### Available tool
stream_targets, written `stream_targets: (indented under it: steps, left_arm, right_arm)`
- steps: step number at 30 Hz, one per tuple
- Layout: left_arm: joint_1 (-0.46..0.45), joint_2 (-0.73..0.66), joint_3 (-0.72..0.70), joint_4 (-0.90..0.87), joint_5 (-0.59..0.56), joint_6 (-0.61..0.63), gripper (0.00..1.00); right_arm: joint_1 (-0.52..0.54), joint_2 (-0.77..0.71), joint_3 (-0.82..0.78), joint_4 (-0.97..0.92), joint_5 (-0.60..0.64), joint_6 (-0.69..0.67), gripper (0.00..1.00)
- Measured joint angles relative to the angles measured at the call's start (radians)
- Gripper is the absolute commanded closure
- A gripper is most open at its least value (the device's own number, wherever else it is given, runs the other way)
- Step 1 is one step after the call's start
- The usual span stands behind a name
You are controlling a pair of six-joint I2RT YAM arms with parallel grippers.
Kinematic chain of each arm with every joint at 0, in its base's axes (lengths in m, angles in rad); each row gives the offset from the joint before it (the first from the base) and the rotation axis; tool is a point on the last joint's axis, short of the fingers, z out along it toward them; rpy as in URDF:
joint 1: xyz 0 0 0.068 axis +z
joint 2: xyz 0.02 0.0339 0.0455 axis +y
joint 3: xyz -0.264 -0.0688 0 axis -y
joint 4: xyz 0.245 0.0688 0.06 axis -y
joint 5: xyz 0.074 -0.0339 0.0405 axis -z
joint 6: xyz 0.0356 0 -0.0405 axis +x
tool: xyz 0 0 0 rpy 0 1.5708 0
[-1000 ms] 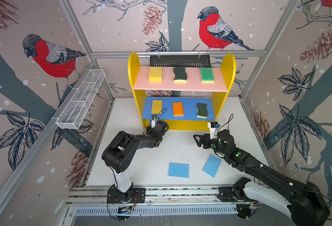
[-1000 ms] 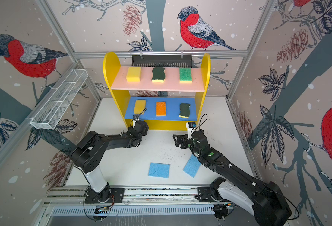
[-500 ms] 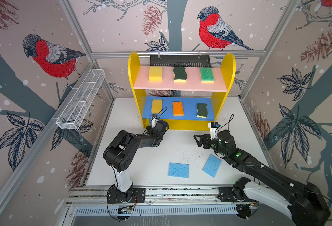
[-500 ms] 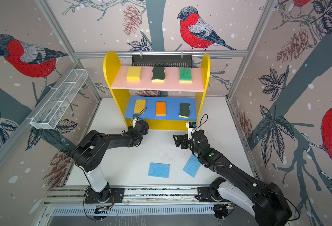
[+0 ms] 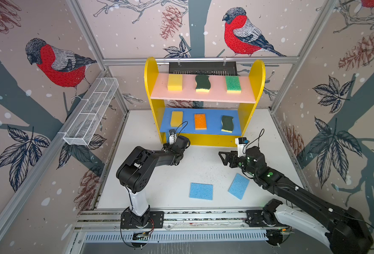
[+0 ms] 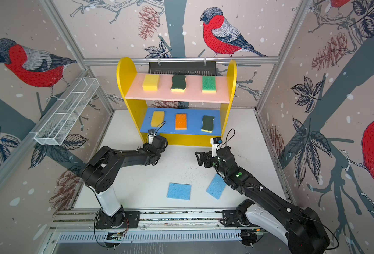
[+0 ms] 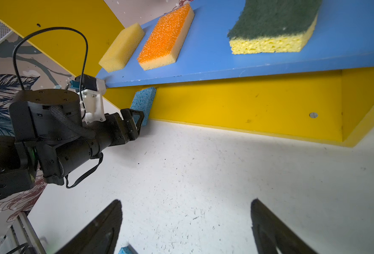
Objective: Arrange cleaning sponges on a shelf
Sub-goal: Place the cleaning sponge on the shelf.
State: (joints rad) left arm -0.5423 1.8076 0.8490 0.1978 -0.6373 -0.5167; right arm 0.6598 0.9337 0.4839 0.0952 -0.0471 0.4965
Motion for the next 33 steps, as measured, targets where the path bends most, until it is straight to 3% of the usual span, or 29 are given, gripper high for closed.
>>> stream_targets:
  steps: [9,23,30,33]
  left_arm:
    - [0.003,-0.047,-0.043,-0.097,0.090,0.019,0.16]
    - [0.003,-0.195,-0.069,-0.104,0.145,0.044,0.18]
    - [0.003,-0.312,-0.154,-0.112,0.202,0.017,0.34]
    - [0.013,-0.381,-0.208,-0.108,0.250,-0.011,0.51]
  right_arm:
    - [0.001,-0.019,0.002,-0.014,0.016,0.000,0.09]
    - [0.013,-0.045,0.023,-0.038,0.043,0.000,0.09]
    - [0.021,-0.047,0.029,-0.060,0.050,-0.001,0.09]
    - [0.026,-0.051,0.030,-0.066,0.052,-0.001,0.09]
